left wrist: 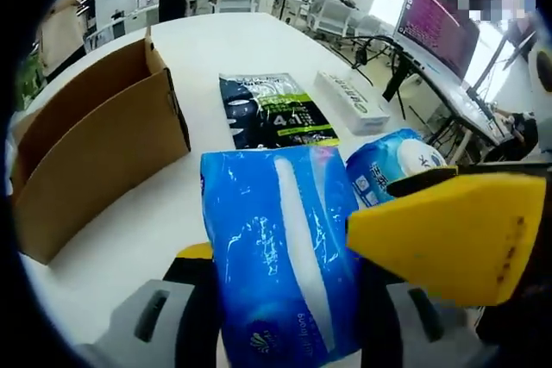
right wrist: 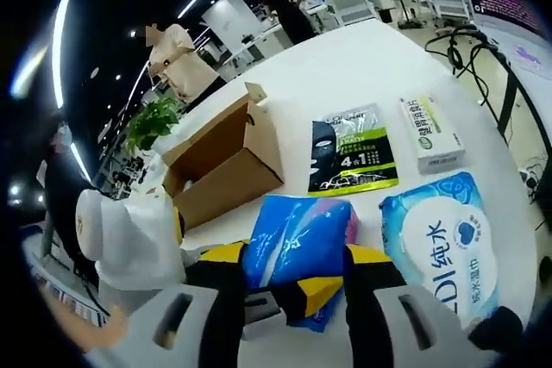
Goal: Operate the shoe box by opening the lid, removing the specified soft item, and placing it in the target area until the item is outside and the box remains undamaged.
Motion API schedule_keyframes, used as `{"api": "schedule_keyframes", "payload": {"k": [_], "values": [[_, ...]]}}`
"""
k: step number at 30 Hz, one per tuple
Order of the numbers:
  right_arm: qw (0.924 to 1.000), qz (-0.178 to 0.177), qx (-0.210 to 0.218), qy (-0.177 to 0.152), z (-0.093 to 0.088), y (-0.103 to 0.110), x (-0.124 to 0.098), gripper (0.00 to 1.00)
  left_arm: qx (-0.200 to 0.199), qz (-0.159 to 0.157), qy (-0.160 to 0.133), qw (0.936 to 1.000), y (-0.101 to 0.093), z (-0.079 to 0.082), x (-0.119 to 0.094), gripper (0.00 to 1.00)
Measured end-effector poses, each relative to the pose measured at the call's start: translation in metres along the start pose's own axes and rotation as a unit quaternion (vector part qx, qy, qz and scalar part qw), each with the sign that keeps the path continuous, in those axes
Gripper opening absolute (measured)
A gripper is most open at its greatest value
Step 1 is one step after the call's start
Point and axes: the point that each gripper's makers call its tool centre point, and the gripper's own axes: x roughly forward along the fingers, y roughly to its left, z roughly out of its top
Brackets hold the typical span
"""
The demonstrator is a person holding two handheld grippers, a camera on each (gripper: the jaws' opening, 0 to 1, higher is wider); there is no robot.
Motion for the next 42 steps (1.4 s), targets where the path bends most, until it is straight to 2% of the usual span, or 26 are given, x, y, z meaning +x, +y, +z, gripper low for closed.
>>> {"api": "schedule_keyframes", "payload": {"k": [5, 9, 10, 12, 16, 17, 19, 22, 25, 31, 38, 42], "values": [[0.9999, 0.0, -0.004, 0.016, 0.001, -0.005, 0.012, 0.42, 0.007, 0.001, 0.005, 1.0, -0.005, -0.003, 0.001, 0.66], [0.9992, -0.007, -0.013, 0.037, -0.004, -0.012, 0.02, 0.39, 0.01, -0.017, 0.005, 0.9998, -0.012, -0.006, 0.001, 0.72], [0.9991, -0.007, -0.017, 0.039, -0.005, -0.012, 0.02, 0.38, 0.007, -0.031, 0.003, 0.9995, -0.017, -0.007, 0.0, 0.75], [0.9979, -0.016, -0.042, 0.046, -0.005, -0.019, 0.021, 0.32, 0.002, -0.041, 0.003, 0.9992, -0.02, -0.008, -0.002, 0.8], [0.9969, -0.02, -0.053, 0.055, -0.003, -0.025, 0.023, 0.24, -0.021, -0.084, -0.003, 0.9963, -0.031, -0.008, -0.008, 0.89], [0.9966, -0.022, -0.056, 0.057, -0.002, -0.028, 0.023, 0.23, -0.03, -0.1, -0.009, 0.9945, -0.034, -0.007, -0.01, 0.9], [0.9962, -0.024, -0.057, 0.061, -0.001, -0.031, 0.024, 0.24, -0.03, -0.112, -0.012, 0.9931, -0.034, -0.008, -0.012, 0.89], [0.9944, -0.036, -0.063, 0.076, -0.007, -0.038, 0.024, 0.26, -0.028, -0.141, -0.017, 0.9895, -0.04, -0.008, -0.013, 0.86], [0.9951, -0.038, -0.061, 0.069, -0.006, -0.038, 0.022, 0.27, -0.006, -0.141, -0.017, 0.9899, -0.041, -0.01, -0.012, 0.86], [0.9944, -0.049, -0.071, 0.061, -0.008, -0.039, 0.02, 0.27, 0.006, -0.162, -0.022, 0.9865, -0.049, -0.007, -0.011, 0.95], [0.9946, -0.061, -0.058, 0.061, -0.009, -0.043, 0.01, 0.29, 0.017, -0.187, -0.029, 0.9819, -0.051, -0.006, -0.011, 0.94], [0.9965, -0.057, -0.046, 0.041, -0.005, -0.04, 0.002, 0.29, 0.014, -0.196, -0.029, 0.9801, -0.046, -0.007, -0.015, 0.9]]}}
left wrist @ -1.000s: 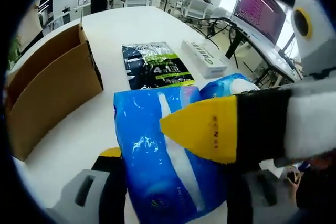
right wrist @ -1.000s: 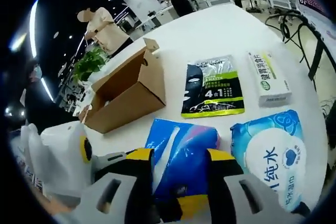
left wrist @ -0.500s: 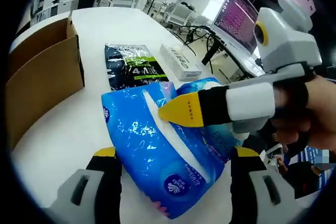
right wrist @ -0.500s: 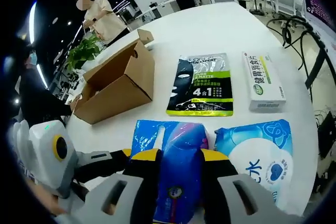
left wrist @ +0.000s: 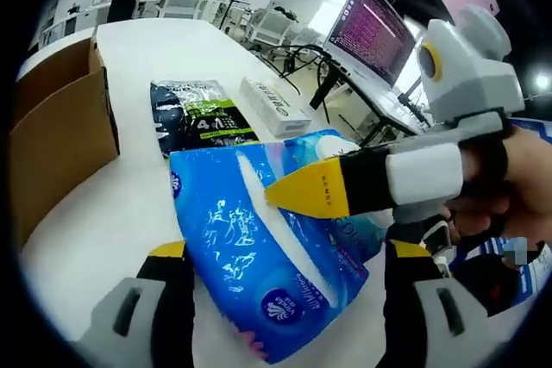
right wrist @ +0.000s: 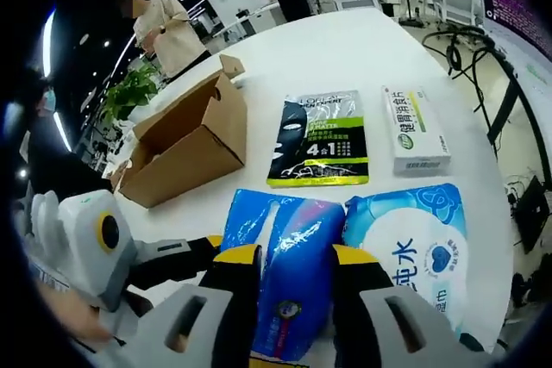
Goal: Operate the shoe box by opening the lid, removing the specified soft item, and placing it in the target area until the item is outside and the box remains undamaged.
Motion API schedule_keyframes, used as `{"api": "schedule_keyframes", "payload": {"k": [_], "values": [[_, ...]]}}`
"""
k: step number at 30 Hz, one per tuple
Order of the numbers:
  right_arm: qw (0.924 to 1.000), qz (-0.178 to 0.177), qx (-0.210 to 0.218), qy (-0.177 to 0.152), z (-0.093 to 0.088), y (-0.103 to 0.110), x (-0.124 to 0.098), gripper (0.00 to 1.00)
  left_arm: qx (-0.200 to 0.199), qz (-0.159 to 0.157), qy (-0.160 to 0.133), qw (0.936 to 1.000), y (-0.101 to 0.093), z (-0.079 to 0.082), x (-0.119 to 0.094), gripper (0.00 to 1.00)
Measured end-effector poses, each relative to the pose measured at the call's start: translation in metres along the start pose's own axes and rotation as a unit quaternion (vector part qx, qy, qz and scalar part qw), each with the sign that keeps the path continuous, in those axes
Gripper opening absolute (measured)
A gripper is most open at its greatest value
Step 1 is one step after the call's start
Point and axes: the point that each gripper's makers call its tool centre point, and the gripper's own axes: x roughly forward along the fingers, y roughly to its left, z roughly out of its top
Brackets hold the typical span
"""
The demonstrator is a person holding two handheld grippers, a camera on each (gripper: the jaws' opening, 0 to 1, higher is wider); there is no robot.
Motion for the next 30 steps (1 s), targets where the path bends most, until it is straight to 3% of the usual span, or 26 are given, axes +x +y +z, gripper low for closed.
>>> {"api": "schedule_keyframes", "payload": {"k": [9, 13, 21, 30], "values": [[0.999, 0.015, -0.012, -0.04, 0.006, 0.017, -0.016, 0.31, 0.003, -0.023, -0.038, 0.999, -0.002, 0.017, -0.012, 0.88], [0.9993, 0.006, -0.023, -0.028, -0.002, 0.016, -0.014, 0.31, -0.002, -0.035, -0.037, 0.9987, -0.006, 0.016, -0.008, 0.92], [0.9994, -0.01, -0.031, -0.015, -0.013, 0.009, -0.013, 0.31, 0.028, -0.046, -0.024, 0.9983, -0.012, 0.009, -0.007, 0.92], [0.9994, -0.015, -0.014, -0.028, -0.009, 0.005, -0.019, 0.31, 0.027, -0.058, -0.037, 0.9972, -0.004, 0.016, -0.027, 0.88]]}}
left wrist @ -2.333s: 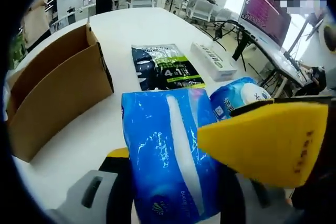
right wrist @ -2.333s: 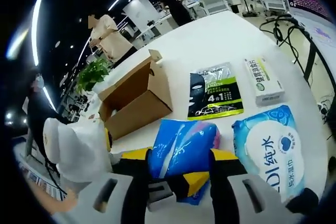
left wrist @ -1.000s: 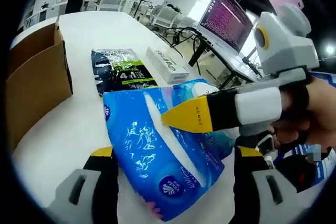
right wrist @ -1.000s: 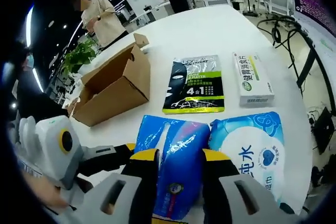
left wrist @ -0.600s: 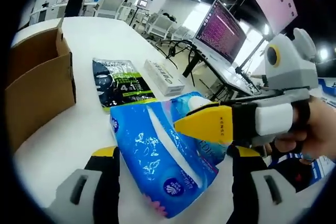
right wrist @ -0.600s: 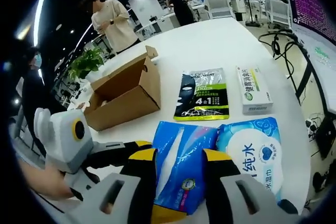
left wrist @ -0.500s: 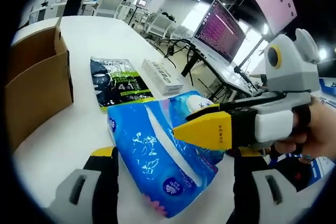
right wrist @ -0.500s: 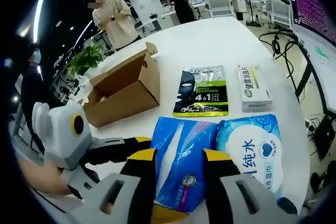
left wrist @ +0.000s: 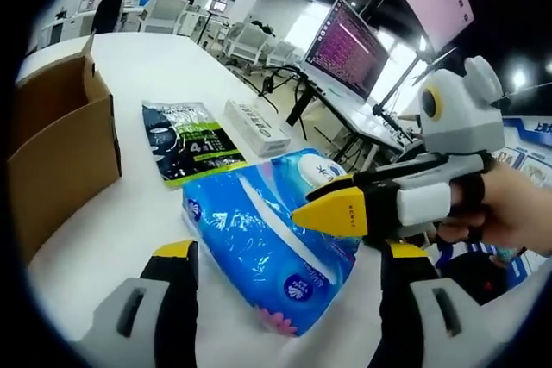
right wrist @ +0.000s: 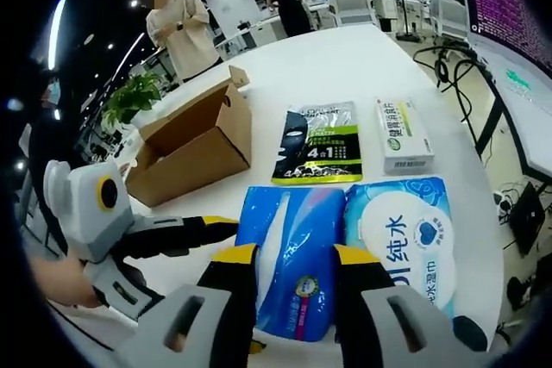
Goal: Operate the shoe box by opening the lid, removing the specified soft item, and placing it in the target area until the item is outside and the box remains undamaged.
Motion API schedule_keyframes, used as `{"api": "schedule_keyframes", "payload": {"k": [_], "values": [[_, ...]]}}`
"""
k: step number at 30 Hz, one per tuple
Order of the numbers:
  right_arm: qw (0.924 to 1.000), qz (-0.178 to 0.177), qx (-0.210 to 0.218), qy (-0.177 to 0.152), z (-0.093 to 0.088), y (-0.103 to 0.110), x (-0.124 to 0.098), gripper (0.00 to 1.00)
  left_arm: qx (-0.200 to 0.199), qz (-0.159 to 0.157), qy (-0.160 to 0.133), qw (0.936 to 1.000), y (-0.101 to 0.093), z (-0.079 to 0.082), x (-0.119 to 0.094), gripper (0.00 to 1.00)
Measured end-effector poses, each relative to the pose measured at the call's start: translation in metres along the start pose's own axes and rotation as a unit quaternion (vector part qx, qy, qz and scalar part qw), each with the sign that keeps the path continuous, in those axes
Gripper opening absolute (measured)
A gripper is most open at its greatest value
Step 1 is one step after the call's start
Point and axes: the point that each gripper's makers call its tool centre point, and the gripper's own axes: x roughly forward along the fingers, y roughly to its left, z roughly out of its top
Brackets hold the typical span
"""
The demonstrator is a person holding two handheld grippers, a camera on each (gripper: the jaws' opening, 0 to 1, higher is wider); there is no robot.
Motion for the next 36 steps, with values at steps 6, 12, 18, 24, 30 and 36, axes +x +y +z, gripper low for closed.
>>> {"api": "schedule_keyframes", "payload": {"k": [6, 12, 18, 24, 30, 36], "values": [[0.9999, 0.006, -0.014, -0.005, 0.0, 0.013, -0.003, 0.31, 0.001, -0.002, -0.008, 1.0, 0.002, 0.002, -0.019, 0.88], [0.9989, 0.008, -0.045, 0.009, -0.008, 0.026, 0.007, 0.31, -0.006, 0.019, -0.023, 0.9995, 0.017, 0.004, -0.043, 0.88], [0.9945, -0.013, -0.098, 0.035, -0.016, 0.022, 0.017, 0.31, -0.026, 0.044, -0.041, 0.9979, 0.034, 0.005, -0.064, 0.88], [0.9883, -0.024, -0.144, 0.045, -0.018, 0.018, 0.019, 0.27, -0.042, 0.059, -0.057, 0.9958, 0.043, 0.005, -0.081, 0.88], [0.9829, -0.031, -0.173, 0.056, -0.018, 0.015, 0.019, 0.26, -0.052, 0.072, -0.072, 0.9935, 0.049, 0.007, -0.094, 0.88], [0.9837, -0.033, -0.164, 0.065, -0.016, 0.017, 0.015, 0.26, -0.055, 0.091, -0.088, 0.9904, 0.058, 0.012, -0.111, 0.87]]}}
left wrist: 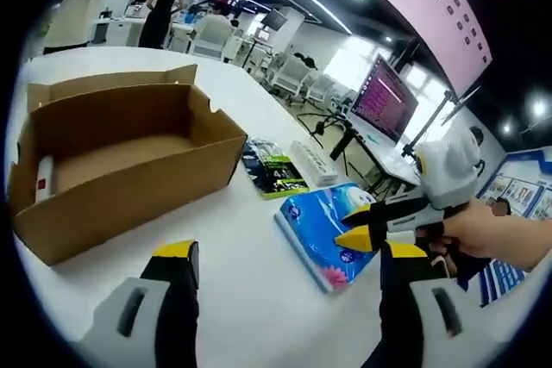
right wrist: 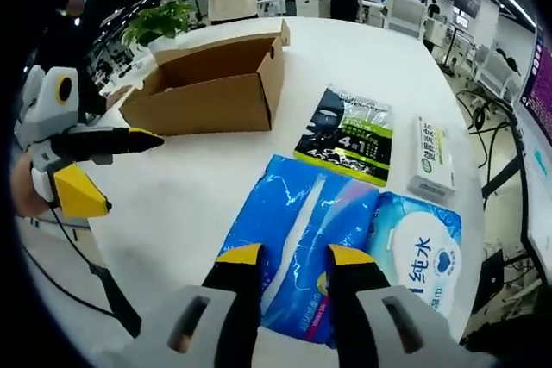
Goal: Operate the shoe box by opening the lid, removing the specified soft item, and placing it in the target area until the item is outside and the box remains undamaged.
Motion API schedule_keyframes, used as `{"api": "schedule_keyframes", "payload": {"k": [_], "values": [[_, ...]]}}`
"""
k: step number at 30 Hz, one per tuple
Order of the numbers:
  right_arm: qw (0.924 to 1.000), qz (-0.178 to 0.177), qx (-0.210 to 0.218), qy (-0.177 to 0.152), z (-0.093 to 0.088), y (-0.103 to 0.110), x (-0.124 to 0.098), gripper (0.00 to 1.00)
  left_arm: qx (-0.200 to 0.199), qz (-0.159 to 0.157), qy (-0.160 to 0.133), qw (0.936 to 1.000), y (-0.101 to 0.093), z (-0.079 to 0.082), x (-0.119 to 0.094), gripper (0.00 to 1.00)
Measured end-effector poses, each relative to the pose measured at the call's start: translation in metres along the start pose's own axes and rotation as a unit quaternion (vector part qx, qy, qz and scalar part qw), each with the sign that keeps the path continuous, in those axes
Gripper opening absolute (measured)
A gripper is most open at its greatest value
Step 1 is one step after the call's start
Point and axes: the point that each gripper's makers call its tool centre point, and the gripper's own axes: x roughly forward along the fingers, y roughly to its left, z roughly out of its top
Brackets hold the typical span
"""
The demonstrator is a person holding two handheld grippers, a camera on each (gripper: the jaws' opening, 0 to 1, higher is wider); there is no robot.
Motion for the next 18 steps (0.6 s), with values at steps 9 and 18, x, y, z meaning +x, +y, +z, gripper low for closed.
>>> {"api": "schedule_keyframes", "payload": {"k": [9, 18], "values": [[0.9962, 0.034, 0.069, -0.041, 0.015, 0.021, -0.014, 0.42, -0.01, 0.039, -0.029, 0.9988, 0.023, 0.017, -0.021, 0.85], [0.9904, 0.056, 0.097, -0.08, 0.047, 0.037, -0.033, 0.43, -0.008, 0.066, -0.048, 0.9966, 0.037, 0.033, -0.036, 0.81]]}}
